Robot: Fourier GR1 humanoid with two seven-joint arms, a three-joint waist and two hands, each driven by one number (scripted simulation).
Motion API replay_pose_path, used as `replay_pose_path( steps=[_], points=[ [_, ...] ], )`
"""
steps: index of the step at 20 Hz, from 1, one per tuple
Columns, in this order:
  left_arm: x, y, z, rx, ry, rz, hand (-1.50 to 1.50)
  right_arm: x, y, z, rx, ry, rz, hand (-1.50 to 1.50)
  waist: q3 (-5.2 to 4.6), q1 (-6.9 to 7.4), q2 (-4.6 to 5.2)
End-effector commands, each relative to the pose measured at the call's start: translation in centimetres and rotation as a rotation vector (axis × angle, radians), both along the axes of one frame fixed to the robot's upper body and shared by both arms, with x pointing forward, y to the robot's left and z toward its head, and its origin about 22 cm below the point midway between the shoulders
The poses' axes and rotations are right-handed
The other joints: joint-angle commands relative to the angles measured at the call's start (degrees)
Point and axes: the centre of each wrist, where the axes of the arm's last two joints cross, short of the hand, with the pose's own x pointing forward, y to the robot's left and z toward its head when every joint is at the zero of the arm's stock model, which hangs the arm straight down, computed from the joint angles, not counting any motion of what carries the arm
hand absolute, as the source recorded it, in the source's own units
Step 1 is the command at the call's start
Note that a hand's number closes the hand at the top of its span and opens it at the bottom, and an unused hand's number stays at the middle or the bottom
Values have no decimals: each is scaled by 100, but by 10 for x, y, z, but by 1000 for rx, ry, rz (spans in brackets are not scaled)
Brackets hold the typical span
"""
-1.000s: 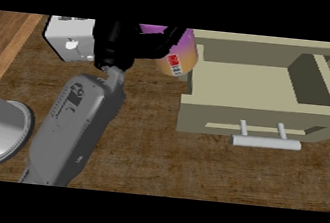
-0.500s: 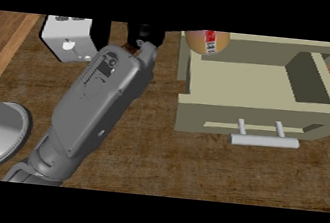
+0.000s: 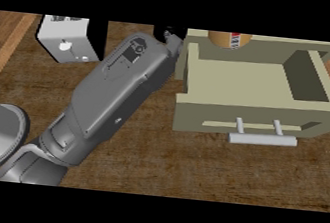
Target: Pick up the can, place it into the drawer and close the drawer
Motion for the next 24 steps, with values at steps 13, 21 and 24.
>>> replay_pose_path(
  steps=[13,21,24],
  points=[
    [4,-34,-1,62,29,38,150,25,12,-4,7,-22,31,-150,10,-229,80],
    [9,-35,-9,115,60,72,150,15,12,24,-13,-25,41,-150,3,-227,62],
    [11,-30,-25,138,85,83,-150,13,8,15,-17,-7,36,-150,7,-269,67]
  ],
)
